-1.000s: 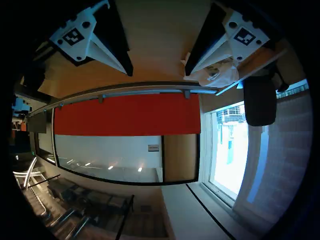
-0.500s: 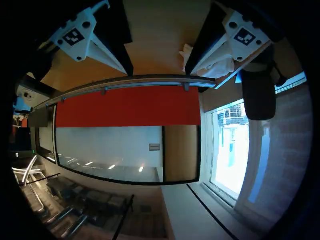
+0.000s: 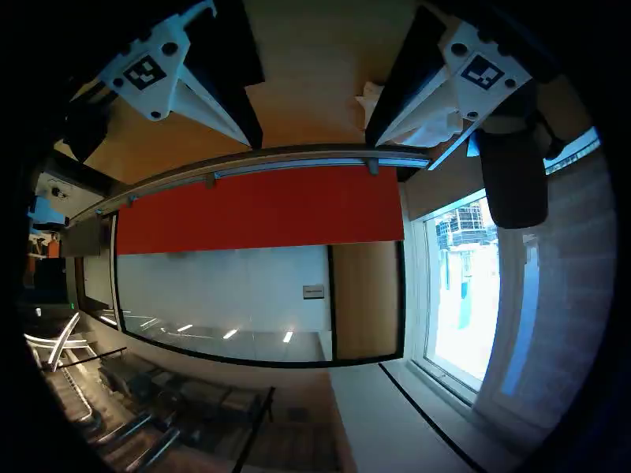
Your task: Fold towel
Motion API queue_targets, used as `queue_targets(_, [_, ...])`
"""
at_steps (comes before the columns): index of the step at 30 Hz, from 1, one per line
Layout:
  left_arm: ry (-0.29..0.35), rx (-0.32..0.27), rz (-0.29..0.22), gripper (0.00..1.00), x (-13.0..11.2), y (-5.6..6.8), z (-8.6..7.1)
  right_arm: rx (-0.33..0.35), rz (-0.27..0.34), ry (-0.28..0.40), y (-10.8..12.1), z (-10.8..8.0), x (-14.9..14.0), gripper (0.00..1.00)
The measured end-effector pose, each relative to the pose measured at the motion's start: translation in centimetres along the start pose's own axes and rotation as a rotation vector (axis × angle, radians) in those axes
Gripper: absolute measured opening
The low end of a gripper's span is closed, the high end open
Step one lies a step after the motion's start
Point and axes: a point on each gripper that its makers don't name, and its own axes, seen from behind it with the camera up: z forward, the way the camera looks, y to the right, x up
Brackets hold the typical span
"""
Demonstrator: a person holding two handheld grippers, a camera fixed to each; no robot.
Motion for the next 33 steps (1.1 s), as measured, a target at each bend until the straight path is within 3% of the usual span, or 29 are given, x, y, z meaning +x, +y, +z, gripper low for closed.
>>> queue_targets(11, [-0.089, -0.104, 0.052, 0.97, -1.7, 1.6, 0.3, 0.127, -0.07, -0.07, -2.1, 0.3, -0.6, 1.0])
queue_targets(21, [-0.195, -0.261, 0.115, 0.97, -3.3, 4.3, 0.1, 0.318, -0.15, -0.168, -5.9, -0.1, -1.9, 1.0])
queue_targets(33, [-0.26, -0.318, 0.147, 0.97, -6.4, 5.8, -0.2, 0.4, -0.199, -0.25, -7.4, -1.1, -4.8, 1.0])
